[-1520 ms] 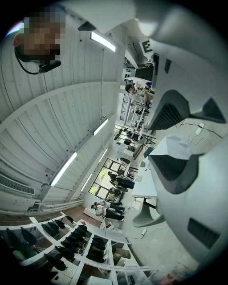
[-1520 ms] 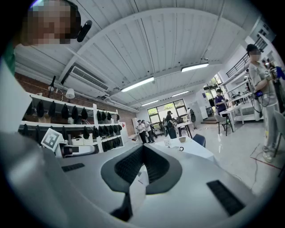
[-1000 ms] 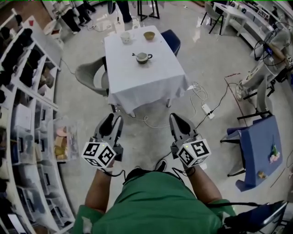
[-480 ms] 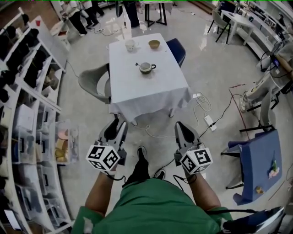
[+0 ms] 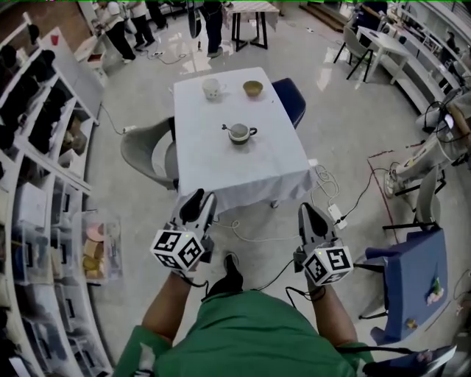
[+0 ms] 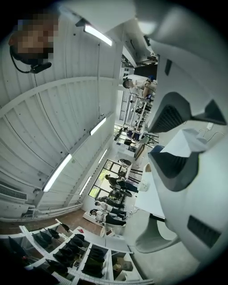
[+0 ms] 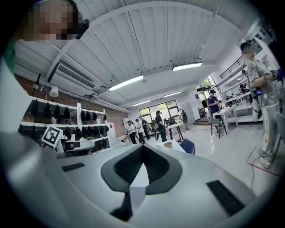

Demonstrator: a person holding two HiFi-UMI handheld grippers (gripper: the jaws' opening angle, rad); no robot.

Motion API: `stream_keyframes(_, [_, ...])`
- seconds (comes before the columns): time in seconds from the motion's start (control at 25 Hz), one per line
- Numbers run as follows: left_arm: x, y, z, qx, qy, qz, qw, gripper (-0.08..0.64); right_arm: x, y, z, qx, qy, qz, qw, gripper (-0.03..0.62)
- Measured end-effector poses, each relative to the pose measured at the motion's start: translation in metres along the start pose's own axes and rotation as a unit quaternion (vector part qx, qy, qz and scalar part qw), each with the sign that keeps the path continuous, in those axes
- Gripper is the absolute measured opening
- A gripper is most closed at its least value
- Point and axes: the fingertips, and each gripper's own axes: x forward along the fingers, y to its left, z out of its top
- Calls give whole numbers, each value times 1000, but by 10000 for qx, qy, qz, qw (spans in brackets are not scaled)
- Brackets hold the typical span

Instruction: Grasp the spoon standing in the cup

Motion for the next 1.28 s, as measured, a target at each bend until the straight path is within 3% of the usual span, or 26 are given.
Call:
stream_keyframes(0.28, [58,69,20,-83,183,-103,9997,149,90,-2,9,-98,142,-189,9997,15])
stream_keyframes(0.56, [96,124,21,-239,358,-175,9989,149,139,0,10,-221,220,-373,9988,15])
stream_keyframes(0.84, [128,126,11,-361,496,-372,9974,149,154,-13,16,-257,288,-530,9978,15])
stream_keyframes(1.28, [188,136,-2,-226,706,202,9970,149,220,-56,17,39,282,103,9995,15])
